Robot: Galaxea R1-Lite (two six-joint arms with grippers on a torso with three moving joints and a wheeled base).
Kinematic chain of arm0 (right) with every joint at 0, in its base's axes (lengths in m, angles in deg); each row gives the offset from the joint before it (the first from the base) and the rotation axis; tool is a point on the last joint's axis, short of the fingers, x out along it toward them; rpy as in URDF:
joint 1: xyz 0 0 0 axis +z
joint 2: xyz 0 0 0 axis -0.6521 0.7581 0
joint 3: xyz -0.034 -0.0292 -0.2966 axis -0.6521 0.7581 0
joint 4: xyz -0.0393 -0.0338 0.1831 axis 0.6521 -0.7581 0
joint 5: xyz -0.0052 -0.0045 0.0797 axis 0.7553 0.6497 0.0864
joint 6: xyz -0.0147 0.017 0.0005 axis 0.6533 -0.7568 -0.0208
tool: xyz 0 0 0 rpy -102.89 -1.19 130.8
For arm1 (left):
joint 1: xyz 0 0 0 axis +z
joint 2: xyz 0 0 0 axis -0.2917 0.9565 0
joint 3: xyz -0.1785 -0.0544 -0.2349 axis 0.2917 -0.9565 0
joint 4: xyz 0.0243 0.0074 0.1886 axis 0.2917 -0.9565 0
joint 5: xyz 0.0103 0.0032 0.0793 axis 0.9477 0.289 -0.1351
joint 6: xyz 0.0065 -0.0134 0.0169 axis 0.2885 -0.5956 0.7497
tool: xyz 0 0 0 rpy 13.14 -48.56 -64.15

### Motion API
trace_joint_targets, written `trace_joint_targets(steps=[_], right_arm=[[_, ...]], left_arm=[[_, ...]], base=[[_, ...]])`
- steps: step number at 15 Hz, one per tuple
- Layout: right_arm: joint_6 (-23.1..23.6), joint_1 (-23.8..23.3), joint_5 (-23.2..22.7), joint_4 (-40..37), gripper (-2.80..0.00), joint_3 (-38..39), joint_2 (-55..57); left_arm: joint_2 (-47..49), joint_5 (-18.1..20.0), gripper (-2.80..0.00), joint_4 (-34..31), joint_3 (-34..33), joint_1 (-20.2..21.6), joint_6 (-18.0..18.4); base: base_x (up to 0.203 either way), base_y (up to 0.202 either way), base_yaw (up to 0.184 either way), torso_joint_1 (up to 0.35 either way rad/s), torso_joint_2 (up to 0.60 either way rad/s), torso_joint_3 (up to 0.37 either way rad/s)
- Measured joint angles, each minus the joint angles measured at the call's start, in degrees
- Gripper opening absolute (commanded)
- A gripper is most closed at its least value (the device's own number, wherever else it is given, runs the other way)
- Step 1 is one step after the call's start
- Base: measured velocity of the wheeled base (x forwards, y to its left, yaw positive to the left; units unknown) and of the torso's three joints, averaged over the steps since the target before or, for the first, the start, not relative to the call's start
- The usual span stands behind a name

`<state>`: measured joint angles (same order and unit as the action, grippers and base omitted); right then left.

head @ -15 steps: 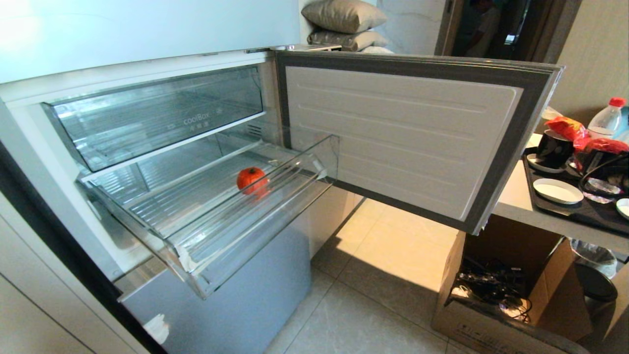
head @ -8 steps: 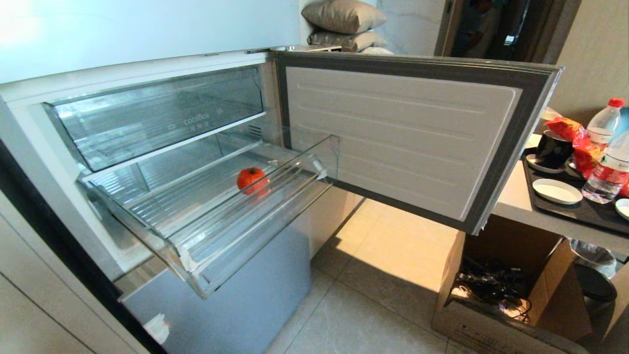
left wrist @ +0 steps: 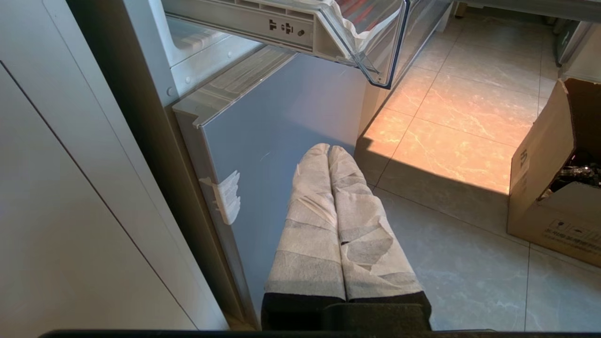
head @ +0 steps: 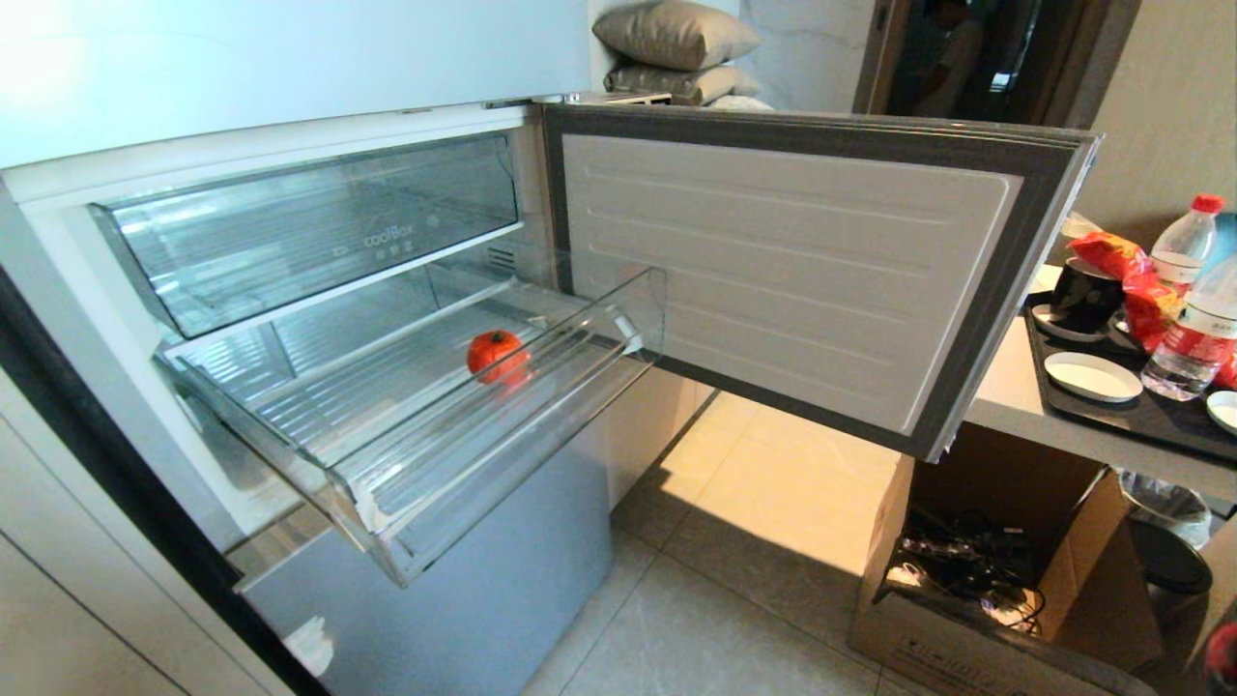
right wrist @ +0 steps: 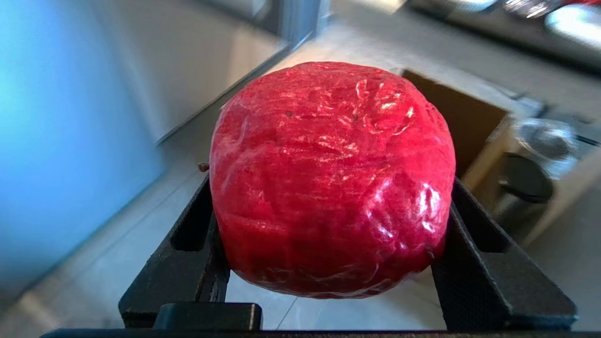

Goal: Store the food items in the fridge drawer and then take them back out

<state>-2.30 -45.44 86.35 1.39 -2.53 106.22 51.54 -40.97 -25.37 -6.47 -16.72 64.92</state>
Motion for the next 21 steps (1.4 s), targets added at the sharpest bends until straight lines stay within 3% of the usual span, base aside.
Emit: trace_joint_targets(steps=[4, 9, 21], right_arm=[[-0.4, 3.1, 0.4, -13.5, -2.8, 3.2, -13.4], [-2.5, 4.3, 1.3, -14.2, -2.8, 3.5, -23.1], [-4.1, 4.5, 2.5, -14.5, -2.8, 3.6, -25.0]], left_arm=[[0.0, 0.0, -2.8, 0.0, 0.0, 0.0, 0.0], [0.0, 0.0, -2.8, 0.0, 0.0, 0.0, 0.0], [0.0, 0.0, -2.8, 0.0, 0.0, 0.0, 0.0]], base=[[0.0, 0.0, 0.0, 0.0, 0.0, 0.0], [0.0, 0.0, 0.0, 0.0, 0.0, 0.0], [0.0, 0.0, 0.014, 0.001, 0.0, 0.001]])
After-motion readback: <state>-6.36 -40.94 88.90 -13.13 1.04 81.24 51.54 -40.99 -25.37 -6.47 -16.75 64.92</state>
